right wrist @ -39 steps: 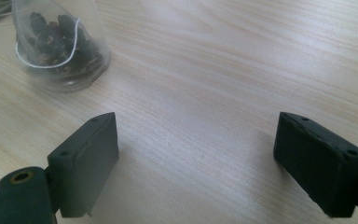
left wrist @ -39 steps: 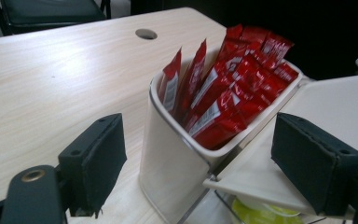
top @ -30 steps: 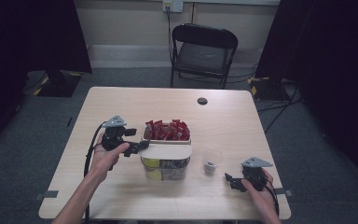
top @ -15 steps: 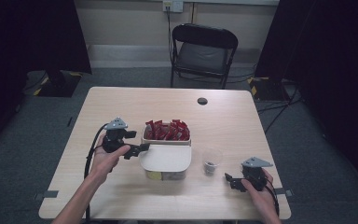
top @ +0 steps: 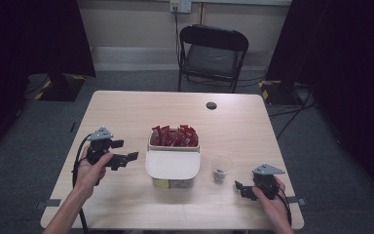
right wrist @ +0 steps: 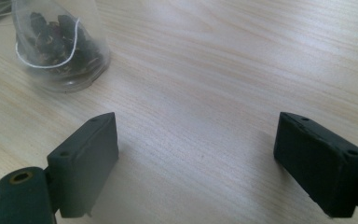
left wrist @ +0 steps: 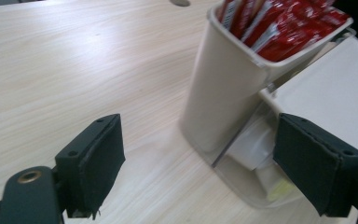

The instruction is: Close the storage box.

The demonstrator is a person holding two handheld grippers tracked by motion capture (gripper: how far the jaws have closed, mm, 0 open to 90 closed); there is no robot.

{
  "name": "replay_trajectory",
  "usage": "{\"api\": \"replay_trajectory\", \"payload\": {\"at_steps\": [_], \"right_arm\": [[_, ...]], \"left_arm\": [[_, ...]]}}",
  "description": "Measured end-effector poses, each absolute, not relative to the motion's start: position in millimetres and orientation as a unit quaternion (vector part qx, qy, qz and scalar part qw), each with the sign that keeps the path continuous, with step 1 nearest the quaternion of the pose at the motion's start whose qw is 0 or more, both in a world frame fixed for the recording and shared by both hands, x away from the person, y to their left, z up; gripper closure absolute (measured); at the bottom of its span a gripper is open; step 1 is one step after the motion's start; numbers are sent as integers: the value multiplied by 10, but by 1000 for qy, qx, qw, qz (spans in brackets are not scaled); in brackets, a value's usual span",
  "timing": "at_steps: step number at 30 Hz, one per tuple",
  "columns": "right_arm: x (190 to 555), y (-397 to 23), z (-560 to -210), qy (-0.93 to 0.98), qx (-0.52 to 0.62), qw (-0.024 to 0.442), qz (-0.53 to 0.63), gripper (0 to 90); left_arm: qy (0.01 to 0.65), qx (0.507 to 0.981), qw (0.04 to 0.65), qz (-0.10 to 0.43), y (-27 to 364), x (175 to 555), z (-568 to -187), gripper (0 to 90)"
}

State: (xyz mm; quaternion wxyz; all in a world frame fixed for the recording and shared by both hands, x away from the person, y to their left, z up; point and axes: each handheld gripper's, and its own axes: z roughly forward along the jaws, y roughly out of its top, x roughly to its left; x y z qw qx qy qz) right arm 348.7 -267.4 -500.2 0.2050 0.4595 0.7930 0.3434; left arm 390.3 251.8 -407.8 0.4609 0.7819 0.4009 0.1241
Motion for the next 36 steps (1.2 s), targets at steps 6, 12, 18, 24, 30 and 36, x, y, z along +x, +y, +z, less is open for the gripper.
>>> {"api": "replay_trajectory", "payload": {"at_steps": [6, 12, 18, 24, 30, 36], "right_arm": [[3488, -2674, -5002, 793, 459, 205, 344, 132], [3488, -2674, -5002, 793, 460, 205, 343, 133], [3489, -2675, -5003, 793, 458, 206, 344, 132], [3490, -2676, -5003, 794, 458, 205, 344, 132], [3491, -2677, -5002, 794, 458, 205, 344, 131], [3491, -2677, -5002, 794, 457, 205, 344, 132]], "left_arm": [[422, 778, 445, 133, 2673, 3865, -4184, 160], [436, 784, 421, 137, 2767, 3826, -4333, 160], [448, 791, 392, 142, 2819, 3802, -4495, 160], [464, 791, 371, 142, 2867, 3797, -4651, 161], [467, 797, 357, 140, 2880, 3773, -4747, 163], [473, 797, 345, 146, 2939, 3737, -4840, 165]]}}
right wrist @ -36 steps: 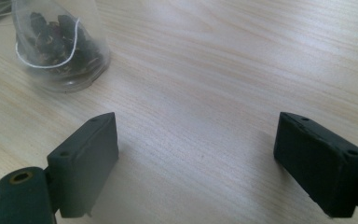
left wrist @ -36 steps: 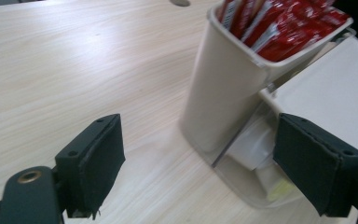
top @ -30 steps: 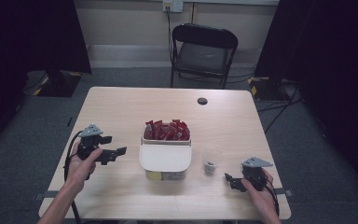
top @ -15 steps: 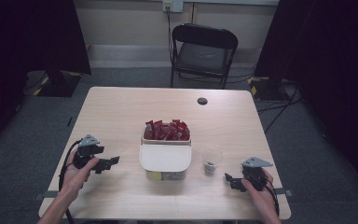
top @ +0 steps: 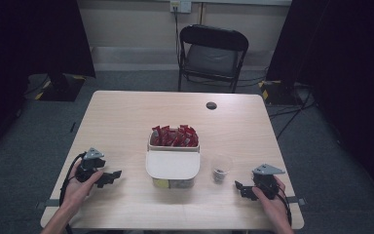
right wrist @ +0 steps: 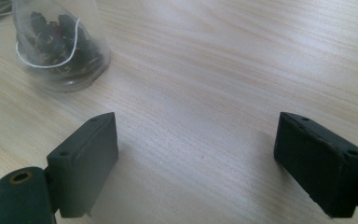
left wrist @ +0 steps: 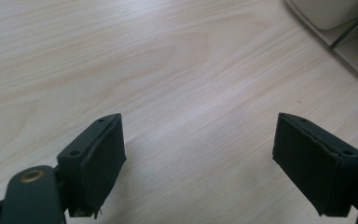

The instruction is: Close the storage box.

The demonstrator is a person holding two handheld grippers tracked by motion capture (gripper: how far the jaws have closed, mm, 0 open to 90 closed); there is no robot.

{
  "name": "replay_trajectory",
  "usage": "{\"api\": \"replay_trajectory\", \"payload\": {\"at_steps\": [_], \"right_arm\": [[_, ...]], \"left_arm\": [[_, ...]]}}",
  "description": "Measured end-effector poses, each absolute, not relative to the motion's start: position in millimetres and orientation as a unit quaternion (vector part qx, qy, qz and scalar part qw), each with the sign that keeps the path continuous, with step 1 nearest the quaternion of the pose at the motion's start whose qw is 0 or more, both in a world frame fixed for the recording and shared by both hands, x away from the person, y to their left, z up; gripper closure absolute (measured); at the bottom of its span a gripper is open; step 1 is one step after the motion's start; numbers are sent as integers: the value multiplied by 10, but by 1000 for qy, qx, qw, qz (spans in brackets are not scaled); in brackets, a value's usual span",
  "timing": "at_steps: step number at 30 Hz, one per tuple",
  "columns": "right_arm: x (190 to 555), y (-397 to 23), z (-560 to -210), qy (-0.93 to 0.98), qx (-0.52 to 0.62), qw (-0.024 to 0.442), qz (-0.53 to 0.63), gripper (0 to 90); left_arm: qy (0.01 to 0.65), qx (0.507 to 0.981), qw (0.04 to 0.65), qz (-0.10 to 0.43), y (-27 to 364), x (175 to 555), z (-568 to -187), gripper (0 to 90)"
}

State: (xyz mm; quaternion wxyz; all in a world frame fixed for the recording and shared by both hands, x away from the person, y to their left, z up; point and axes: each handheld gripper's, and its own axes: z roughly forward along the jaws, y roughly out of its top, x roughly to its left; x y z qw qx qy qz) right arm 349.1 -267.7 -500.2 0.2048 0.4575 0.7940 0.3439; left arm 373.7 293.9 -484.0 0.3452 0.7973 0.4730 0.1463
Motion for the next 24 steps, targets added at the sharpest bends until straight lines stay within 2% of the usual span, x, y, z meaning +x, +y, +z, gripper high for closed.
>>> {"api": "replay_trajectory", "payload": {"at_steps": [8, 14, 24], "right_arm": [[3495, -2678, -5003, 795, 456, 205, 344, 131], [3496, -2678, -5003, 795, 456, 205, 344, 129], [3497, -2678, -5003, 794, 458, 205, 343, 120]], "left_arm": [[467, 804, 331, 157, 2943, 3742, -4928, 154], [461, 794, 341, 199, 2963, 3754, -5006, 135], [462, 790, 347, 205, 2960, 3737, -5022, 131]]}}
